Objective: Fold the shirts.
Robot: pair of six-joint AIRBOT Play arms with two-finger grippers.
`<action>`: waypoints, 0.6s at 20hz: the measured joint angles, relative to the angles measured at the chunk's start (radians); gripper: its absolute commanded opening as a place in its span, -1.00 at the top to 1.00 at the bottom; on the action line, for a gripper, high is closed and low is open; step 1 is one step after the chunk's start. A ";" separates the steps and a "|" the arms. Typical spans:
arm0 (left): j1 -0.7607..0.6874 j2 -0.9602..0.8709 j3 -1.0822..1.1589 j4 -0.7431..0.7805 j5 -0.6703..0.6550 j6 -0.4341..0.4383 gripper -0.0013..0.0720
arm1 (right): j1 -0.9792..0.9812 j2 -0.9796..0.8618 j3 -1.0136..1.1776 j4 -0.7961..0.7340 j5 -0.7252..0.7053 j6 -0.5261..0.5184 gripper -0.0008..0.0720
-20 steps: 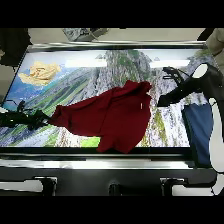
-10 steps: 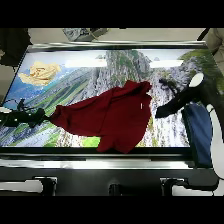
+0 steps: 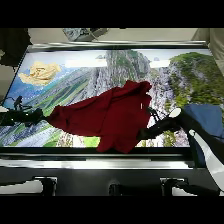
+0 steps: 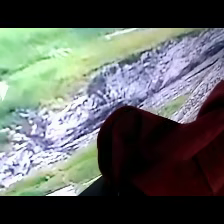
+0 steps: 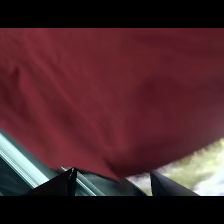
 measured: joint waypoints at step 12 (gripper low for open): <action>0.000 0.290 0.315 -0.088 0.011 0.017 0.91 | 0.074 0.308 0.392 -0.344 -0.176 0.061 0.86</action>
